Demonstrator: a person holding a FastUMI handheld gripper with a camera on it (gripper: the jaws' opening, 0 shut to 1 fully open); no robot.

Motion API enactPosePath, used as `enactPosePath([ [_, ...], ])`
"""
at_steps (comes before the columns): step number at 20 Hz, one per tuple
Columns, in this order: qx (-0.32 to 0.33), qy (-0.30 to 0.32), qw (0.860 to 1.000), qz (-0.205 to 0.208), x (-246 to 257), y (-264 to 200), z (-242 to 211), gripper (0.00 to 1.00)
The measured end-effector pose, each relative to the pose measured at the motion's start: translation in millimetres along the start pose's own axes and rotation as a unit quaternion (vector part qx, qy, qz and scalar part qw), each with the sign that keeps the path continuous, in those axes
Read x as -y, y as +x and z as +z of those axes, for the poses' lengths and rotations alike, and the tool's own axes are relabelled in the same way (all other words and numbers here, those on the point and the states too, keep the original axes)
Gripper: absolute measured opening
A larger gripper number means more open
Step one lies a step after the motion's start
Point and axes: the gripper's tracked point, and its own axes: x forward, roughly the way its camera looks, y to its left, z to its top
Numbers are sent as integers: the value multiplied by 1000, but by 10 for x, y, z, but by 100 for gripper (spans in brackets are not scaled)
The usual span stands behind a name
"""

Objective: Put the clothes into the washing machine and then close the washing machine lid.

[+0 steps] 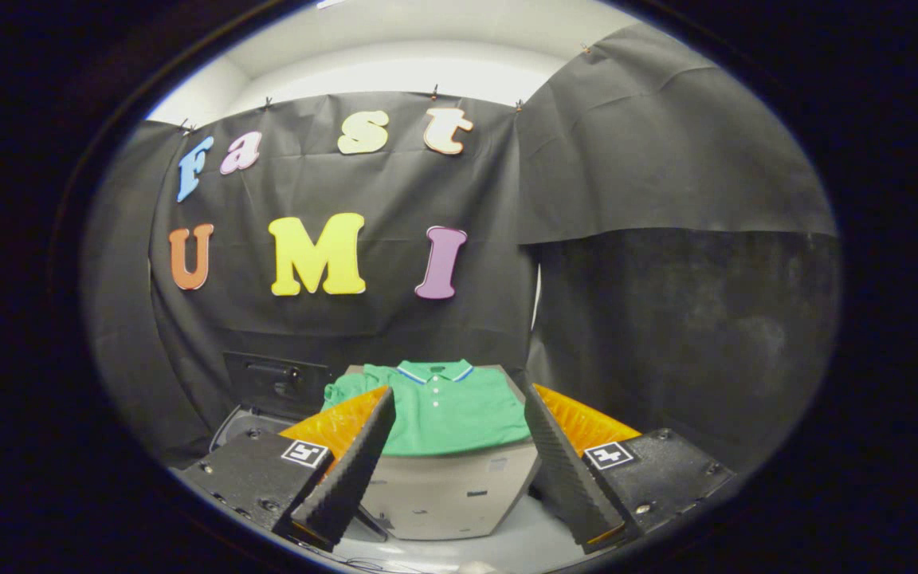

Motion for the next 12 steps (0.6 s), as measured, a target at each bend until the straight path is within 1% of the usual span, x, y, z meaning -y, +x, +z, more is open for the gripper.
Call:
enactPosePath([
  [6, -14, -3, 1000, 18, -94, 892, 263, 100],
  [12, -76, -14, 996, 43, -277, 1713, 86, 100],
])
